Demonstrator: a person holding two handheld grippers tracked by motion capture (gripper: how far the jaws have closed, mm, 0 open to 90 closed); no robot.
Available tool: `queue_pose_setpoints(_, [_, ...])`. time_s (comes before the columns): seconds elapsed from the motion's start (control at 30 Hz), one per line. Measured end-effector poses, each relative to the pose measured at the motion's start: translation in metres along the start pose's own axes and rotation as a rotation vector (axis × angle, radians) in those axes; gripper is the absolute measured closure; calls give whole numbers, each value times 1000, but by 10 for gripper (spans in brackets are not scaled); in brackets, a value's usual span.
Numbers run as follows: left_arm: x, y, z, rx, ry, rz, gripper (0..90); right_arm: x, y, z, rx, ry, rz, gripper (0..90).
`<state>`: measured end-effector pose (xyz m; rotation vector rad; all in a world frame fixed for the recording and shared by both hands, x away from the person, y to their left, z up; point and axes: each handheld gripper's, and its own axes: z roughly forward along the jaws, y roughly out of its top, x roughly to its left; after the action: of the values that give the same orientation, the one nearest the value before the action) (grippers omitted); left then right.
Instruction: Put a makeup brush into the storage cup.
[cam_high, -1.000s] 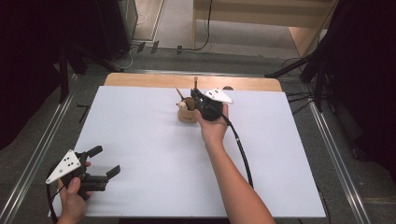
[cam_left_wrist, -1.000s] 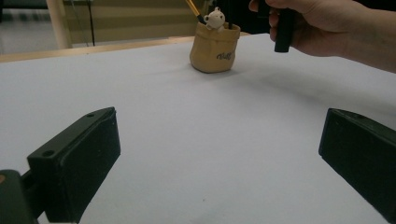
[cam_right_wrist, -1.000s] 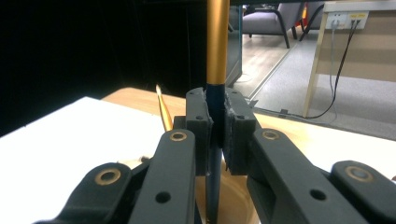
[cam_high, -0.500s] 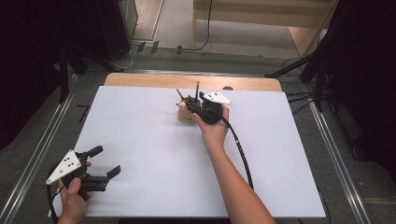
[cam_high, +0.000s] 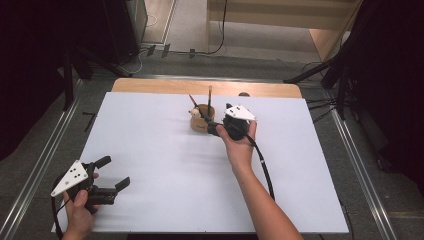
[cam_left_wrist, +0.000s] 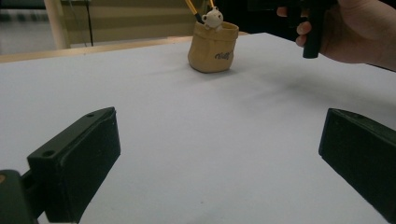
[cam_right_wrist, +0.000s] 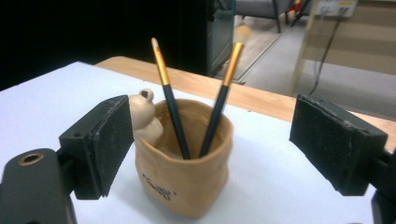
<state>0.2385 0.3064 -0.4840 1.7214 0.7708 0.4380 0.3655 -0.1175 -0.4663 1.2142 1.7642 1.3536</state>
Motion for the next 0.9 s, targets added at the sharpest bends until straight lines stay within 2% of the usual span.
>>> queue_pose_setpoints(0.1, [0, 0, 0, 1, 0, 1, 0, -2, -4, -12, -8, 5, -9, 140])
queue_pose_setpoints(0.27, [-1, 0, 1, 2, 0, -1, 0, -11, -9, -32, -11, 31, 13, 116])
queue_pose_setpoints(0.53, [-2, 1, 2, 1, 0, 2, 0, -25, -18, -62, 3, 8, -7, 43])
queue_pose_setpoints(0.9, [-2, 2, 3, -6, 0, -7, 0, -44, -34, -94, -1, 21, 2, 0])
